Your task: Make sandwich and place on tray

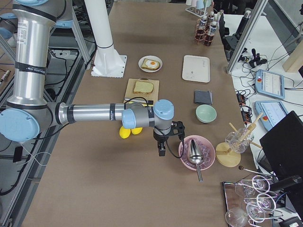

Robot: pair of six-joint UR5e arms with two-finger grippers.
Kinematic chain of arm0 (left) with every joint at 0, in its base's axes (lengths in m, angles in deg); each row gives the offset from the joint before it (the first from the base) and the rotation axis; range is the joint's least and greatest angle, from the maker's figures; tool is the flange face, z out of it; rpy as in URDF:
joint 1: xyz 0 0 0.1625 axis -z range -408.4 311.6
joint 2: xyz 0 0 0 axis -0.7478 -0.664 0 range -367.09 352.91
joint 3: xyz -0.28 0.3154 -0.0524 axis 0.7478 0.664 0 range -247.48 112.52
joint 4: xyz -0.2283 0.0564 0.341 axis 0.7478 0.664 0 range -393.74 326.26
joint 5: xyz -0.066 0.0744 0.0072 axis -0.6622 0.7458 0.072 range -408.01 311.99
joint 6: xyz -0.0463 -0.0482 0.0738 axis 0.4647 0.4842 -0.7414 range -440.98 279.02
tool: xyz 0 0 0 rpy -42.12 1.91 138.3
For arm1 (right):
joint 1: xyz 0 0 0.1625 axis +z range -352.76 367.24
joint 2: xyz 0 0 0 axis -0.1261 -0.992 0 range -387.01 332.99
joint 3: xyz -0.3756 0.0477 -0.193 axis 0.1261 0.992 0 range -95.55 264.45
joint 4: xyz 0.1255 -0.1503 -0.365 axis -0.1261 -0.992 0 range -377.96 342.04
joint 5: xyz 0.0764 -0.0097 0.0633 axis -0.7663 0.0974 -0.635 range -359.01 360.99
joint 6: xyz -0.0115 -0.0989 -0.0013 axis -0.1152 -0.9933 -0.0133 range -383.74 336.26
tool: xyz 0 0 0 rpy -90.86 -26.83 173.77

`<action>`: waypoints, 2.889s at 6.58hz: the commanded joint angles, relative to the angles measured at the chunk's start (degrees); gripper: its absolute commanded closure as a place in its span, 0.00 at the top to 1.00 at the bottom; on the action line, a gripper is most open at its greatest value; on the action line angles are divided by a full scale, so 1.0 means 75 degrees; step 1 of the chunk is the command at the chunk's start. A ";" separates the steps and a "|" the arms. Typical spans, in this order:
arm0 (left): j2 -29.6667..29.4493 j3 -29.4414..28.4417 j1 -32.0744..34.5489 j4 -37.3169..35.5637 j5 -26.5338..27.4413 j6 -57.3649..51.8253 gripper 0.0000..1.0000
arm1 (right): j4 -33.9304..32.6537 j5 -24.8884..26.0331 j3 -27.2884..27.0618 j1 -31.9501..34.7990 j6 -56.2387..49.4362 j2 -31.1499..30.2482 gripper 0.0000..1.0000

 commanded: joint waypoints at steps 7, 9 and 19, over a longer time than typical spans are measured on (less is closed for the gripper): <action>0.0001 0.0005 -0.0082 0.0348 -0.0017 -0.0002 0.98 | 0.0724 -0.0151 0.0090 -0.0019 0.0012 -0.0198 1.00; 0.0001 0.0016 -0.0094 0.0383 -0.0017 0.0009 0.98 | 0.0750 -0.0163 0.0044 -0.0019 0.0000 -0.0315 1.00; 0.0633 -0.0863 -0.0399 0.3617 -0.0181 0.2482 0.98 | 0.0762 -0.0677 -0.0226 -0.0438 0.0419 -0.0258 0.99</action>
